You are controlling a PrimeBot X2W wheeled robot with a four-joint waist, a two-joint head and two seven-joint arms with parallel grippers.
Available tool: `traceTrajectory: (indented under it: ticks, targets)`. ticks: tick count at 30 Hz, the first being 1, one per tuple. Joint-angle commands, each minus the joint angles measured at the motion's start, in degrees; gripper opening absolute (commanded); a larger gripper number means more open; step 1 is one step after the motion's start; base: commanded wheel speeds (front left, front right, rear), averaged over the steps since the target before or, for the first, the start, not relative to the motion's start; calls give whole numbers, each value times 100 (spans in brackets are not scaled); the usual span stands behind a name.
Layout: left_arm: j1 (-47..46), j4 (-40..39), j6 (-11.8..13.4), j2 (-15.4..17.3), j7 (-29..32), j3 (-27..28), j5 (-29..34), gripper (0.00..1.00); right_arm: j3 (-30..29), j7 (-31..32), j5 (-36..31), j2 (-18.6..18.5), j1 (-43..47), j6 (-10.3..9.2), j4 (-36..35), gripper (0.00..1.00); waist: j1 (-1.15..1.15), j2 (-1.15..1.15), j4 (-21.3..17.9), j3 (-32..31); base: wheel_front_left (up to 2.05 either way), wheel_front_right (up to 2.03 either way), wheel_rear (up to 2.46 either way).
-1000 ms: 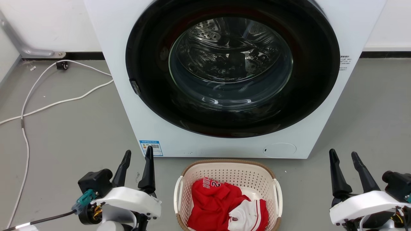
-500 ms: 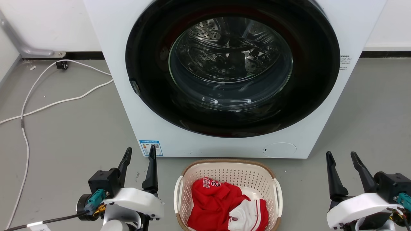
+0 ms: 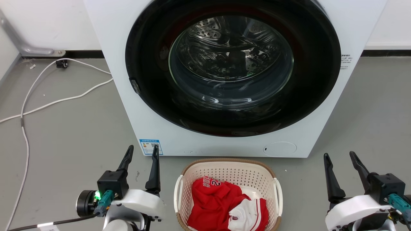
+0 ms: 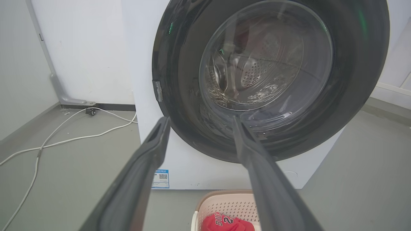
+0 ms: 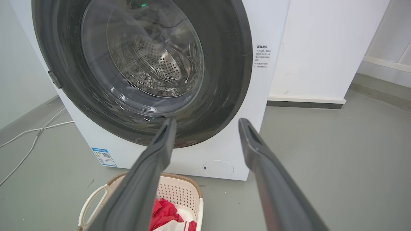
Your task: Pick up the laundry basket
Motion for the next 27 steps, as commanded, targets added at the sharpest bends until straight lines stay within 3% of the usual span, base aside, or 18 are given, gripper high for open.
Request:
traceTrajectory:
  ticks: [1, 20, 27]
  targets:
    - [-117, -5, 11, 34, -46, -10, 105, 100, -12, -37, -127, 25, 10, -2, -63, 100, 0, 0, -1, 3, 0, 0, 0]
    - [-119, 78, 86, 13, -235, -28, 823, 100, -27, -181, -752, 36, 88, -3, -80, 100, 0, 0, -22, 24, 0, 0, 0]
    - [-115, 131, 35, 3, -223, 17, 730, 100, -38, -245, -438, 35, 65, -3, 1, 100, 0, 0, -13, 37, 0, 0, 0]
